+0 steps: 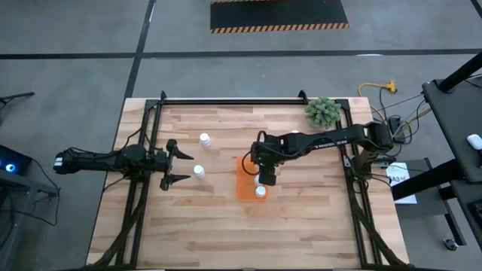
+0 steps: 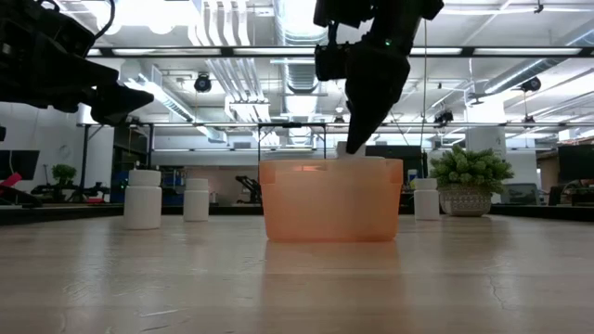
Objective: Pick and place pill bottles into a basket
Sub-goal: Put the white pill bottle into the orange bin
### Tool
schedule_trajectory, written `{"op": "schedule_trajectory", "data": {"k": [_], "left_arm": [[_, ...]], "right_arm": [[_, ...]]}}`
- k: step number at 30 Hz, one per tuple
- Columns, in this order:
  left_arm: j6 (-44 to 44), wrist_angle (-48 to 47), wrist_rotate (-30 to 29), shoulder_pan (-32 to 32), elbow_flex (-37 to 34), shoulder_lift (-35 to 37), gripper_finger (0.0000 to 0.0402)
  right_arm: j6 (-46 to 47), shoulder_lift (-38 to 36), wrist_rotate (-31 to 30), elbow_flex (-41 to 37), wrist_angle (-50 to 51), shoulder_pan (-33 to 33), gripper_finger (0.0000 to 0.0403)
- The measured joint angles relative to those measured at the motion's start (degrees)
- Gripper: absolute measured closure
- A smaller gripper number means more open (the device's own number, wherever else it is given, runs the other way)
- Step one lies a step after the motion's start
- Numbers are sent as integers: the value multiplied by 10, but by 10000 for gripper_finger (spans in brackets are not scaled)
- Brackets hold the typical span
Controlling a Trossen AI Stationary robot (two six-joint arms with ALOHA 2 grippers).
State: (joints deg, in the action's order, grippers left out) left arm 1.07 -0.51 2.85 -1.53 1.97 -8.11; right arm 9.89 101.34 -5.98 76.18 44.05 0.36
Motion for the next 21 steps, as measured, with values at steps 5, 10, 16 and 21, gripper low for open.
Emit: {"op": "schedule_trajectory", "data": {"k": [5, 10, 16, 21], "left_arm": [[0, 0, 0, 0, 0, 0, 87], [0, 1, 0, 0, 0, 0, 87], [0, 0, 0, 0, 0, 0, 87], [0, 0, 0, 0, 0, 0, 87]], "right_arm": [[0, 10, 0, -5, -1, -1, 252], [-9, 31, 0, -5, -7, -2, 252], [-15, 53, 7, -3, -14, -10, 252], [-15, 52, 16, -3, -17, -14, 252]]}}
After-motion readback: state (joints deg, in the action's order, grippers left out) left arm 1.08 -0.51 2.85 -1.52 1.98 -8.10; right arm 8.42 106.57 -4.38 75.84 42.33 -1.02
